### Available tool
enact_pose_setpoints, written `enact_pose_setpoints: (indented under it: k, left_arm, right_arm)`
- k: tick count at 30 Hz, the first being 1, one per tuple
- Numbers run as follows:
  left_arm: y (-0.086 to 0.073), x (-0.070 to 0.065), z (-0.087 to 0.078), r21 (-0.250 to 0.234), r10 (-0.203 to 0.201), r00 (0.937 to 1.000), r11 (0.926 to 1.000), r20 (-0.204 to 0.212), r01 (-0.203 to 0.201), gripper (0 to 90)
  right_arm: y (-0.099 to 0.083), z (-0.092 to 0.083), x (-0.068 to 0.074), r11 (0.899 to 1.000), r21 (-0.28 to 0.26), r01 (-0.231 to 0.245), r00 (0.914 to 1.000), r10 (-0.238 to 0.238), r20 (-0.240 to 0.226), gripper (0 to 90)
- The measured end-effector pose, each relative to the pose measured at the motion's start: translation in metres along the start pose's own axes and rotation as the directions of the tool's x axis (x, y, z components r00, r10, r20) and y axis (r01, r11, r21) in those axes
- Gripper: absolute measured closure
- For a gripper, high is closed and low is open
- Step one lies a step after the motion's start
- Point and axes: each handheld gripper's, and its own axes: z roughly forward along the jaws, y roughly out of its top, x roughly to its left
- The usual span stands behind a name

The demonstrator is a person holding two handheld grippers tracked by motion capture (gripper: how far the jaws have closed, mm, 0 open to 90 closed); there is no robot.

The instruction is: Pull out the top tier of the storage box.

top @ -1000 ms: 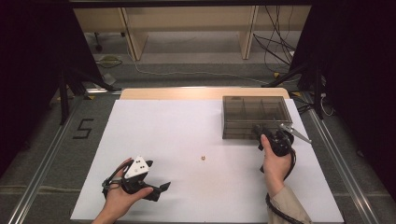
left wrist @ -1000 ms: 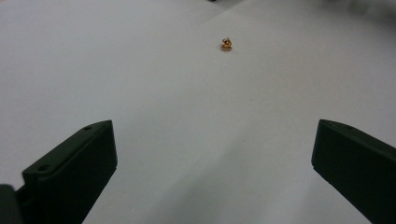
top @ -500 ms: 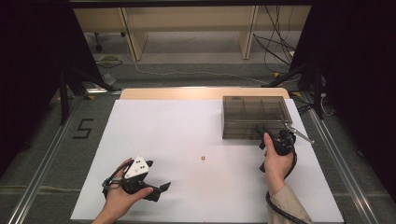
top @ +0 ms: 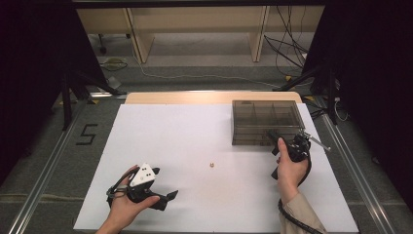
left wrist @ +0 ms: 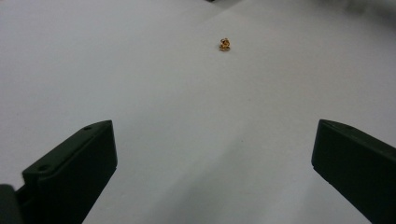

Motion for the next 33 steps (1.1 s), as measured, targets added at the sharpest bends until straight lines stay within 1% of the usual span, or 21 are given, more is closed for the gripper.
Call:
enact_pose_setpoints:
  k: [2, 5, 8, 9, 11, 12, 13, 14, 15, 16, 18, 21, 22, 23, 24, 25, 26, 29, 33]
  left_arm:
    - [0.000, 0.000, 0.000, 0.000, 0.003, 1.0000, 1.0000, 0.000, -0.003, 0.0]
    - [0.000, 0.000, 0.000, 0.000, 0.002, 1.0000, 1.0000, 0.000, -0.002, 0.0]
    - [0.000, 0.000, 0.000, 0.000, 0.003, 1.0000, 1.0000, 0.000, -0.003, 0.0]
    - [0.000, 0.000, 0.000, 0.000, 0.000, 1.0000, 1.0000, 0.001, 0.000, 0.0]
    - [0.000, 0.000, 0.000, 0.000, 0.001, 1.0000, 1.0000, 0.000, -0.001, 0.0]
    - [0.000, 0.000, 0.000, -0.001, 0.001, 1.0000, 1.0000, 0.001, -0.001, 0.0]
    - [0.000, 0.000, 0.000, 0.000, 0.004, 1.0000, 1.0000, 0.000, -0.004, 0.0]
    - [0.000, 0.000, 0.000, 0.000, 0.004, 1.0000, 1.0000, 0.000, -0.004, 0.0]
    - [0.000, 0.000, 0.000, -0.001, 0.003, 1.0000, 1.0000, 0.000, -0.003, 0.0]
    - [0.000, 0.000, 0.000, -0.002, 0.003, 1.0000, 1.0000, 0.000, -0.003, 0.0]
    - [0.000, 0.000, 0.000, -0.002, 0.000, 1.0000, 1.0000, 0.001, 0.000, 0.0]
    - [0.000, 0.000, 0.000, -0.002, 0.001, 1.0000, 1.0000, 0.002, -0.001, 0.0]
    - [0.000, 0.000, 0.000, -0.001, 0.002, 1.0000, 1.0000, 0.002, -0.002, 0.0]
    - [0.000, 0.000, 0.000, -0.001, 0.002, 1.0000, 1.0000, 0.002, -0.002, 0.0]
    - [0.000, 0.000, 0.000, -0.001, 0.002, 1.0000, 1.0000, 0.001, -0.002, 0.0]
    - [0.000, 0.000, 0.000, -0.001, 0.002, 1.0000, 1.0000, 0.002, -0.002, 0.0]
    - [0.000, 0.000, 0.000, -0.001, 0.002, 1.0000, 1.0000, 0.002, -0.002, 0.0]
    - [0.000, 0.000, 0.000, -0.001, 0.002, 1.0000, 1.0000, 0.003, -0.002, 0.0]
    - [0.000, 0.000, 0.000, -0.001, 0.003, 1.0000, 1.0000, 0.003, -0.003, 0.0]
  right_arm:
    - [0.000, 0.000, 0.000, 1.000, -0.001, 0.006, 1.0000, -0.006, 0.004, 58.6]
    - [0.000, 0.000, 0.000, 1.000, -0.001, 0.002, 1.0000, -0.002, -0.001, 58.5]
    - [0.001, 0.000, 0.001, 1.000, -0.002, 0.003, 1.0000, -0.003, 0.002, 56.6]
    - [0.001, -0.001, 0.004, 1.000, 0.001, 0.026, 0.9995, -0.026, 0.016, 55.1]
    - [0.001, 0.000, 0.008, 0.995, 0.001, 0.098, 0.9943, -0.098, 0.042, 51.9]
    - [0.001, 0.001, 0.014, 0.985, 0.006, 0.170, 0.9829, -0.170, 0.070, 49.2]
    - [0.000, 0.001, 0.016, 0.981, 0.009, 0.196, 0.9774, -0.196, 0.080, 48.7]
    - [-0.001, 0.001, 0.018, 0.974, 0.013, 0.227, 0.9694, -0.227, 0.093, 48.3]
    - [-0.001, 0.001, 0.018, 0.974, 0.013, 0.227, 0.9694, -0.227, 0.093, 48.3]
    - [-0.001, 0.002, 0.020, 0.967, 0.018, 0.253, 0.9617, -0.254, 0.103, 48.1]
    - [-0.003, 0.003, 0.022, 0.959, 0.020, 0.282, 0.9522, -0.282, 0.117, 48.2]
    - [-0.004, 0.003, 0.024, 0.945, 0.027, 0.326, 0.9354, -0.327, 0.135, 48.5]
    - [-0.005, 0.004, 0.026, 0.935, 0.034, 0.353, 0.9224, -0.354, 0.155, 48.8]
    - [-0.005, 0.004, 0.026, 0.935, 0.034, 0.353, 0.9224, -0.354, 0.155, 48.8]
    - [-0.005, 0.004, 0.027, 0.932, 0.033, 0.362, 0.9184, -0.362, 0.159, 49.4]
    - [-0.006, 0.004, 0.028, 0.926, 0.037, 0.377, 0.9111, -0.378, 0.165, 49.8]
    - [-0.006, 0.004, 0.029, 0.922, 0.038, 0.385, 0.9070, -0.385, 0.170, 50.4]
    - [-0.007, 0.005, 0.032, 0.908, 0.040, 0.418, 0.8895, -0.418, 0.185, 51.9]
    - [-0.009, 0.006, 0.033, 0.896, 0.045, 0.441, 0.8741, -0.441, 0.205, 53.1]
